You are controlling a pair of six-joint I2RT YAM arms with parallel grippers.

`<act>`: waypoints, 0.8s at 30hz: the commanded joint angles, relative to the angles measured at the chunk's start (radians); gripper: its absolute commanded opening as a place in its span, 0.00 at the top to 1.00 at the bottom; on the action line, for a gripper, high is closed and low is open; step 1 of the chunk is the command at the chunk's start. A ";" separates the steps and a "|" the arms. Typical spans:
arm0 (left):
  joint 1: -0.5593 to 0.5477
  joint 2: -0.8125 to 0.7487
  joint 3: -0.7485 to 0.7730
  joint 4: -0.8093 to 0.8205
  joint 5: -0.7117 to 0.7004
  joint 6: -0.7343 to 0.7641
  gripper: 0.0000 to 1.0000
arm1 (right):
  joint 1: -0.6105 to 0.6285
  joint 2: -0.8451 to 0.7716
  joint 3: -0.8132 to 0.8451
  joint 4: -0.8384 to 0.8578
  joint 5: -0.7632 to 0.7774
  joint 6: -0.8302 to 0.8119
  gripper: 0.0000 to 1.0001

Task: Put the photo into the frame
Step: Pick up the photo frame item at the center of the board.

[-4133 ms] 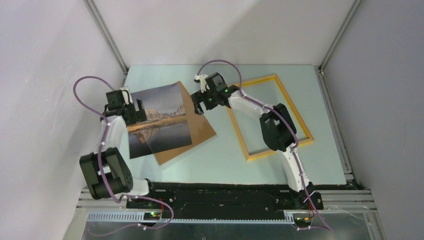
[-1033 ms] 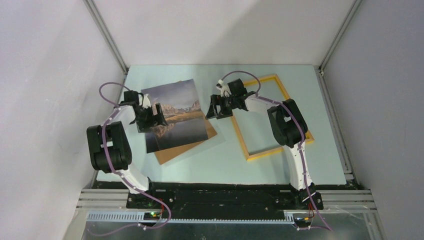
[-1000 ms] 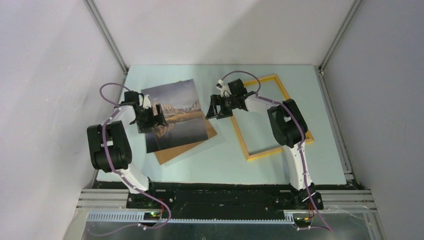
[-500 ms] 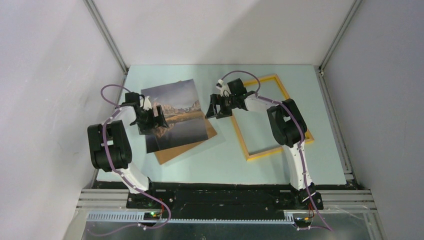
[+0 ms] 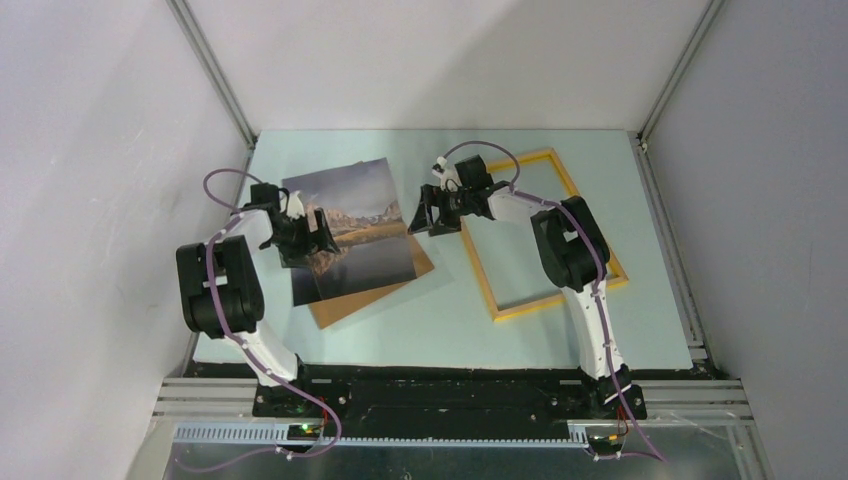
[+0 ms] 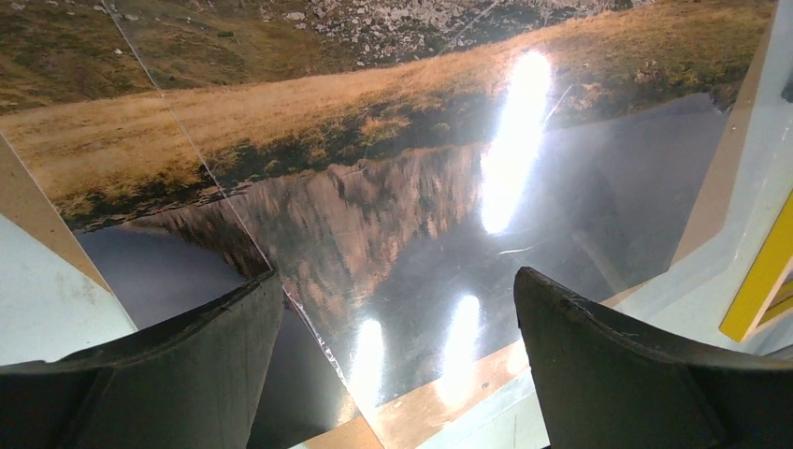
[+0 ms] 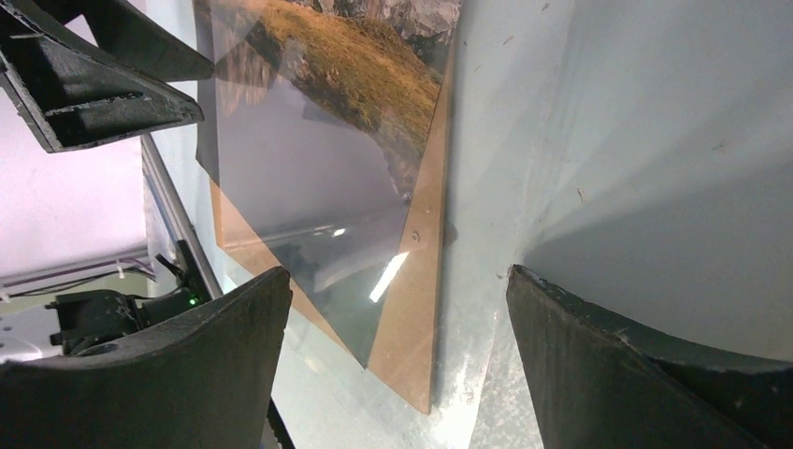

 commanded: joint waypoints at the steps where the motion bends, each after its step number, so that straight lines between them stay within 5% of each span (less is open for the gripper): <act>1: -0.011 0.063 -0.004 0.004 0.078 -0.010 0.00 | -0.005 0.047 -0.016 0.034 -0.044 0.060 0.11; 17: -0.081 0.070 0.012 0.013 0.088 0.015 0.00 | -0.068 -0.005 -0.166 0.426 -0.349 0.323 0.26; 24: -0.084 0.056 0.010 0.016 0.098 0.016 0.00 | -0.068 -0.028 -0.179 0.414 -0.355 0.317 0.41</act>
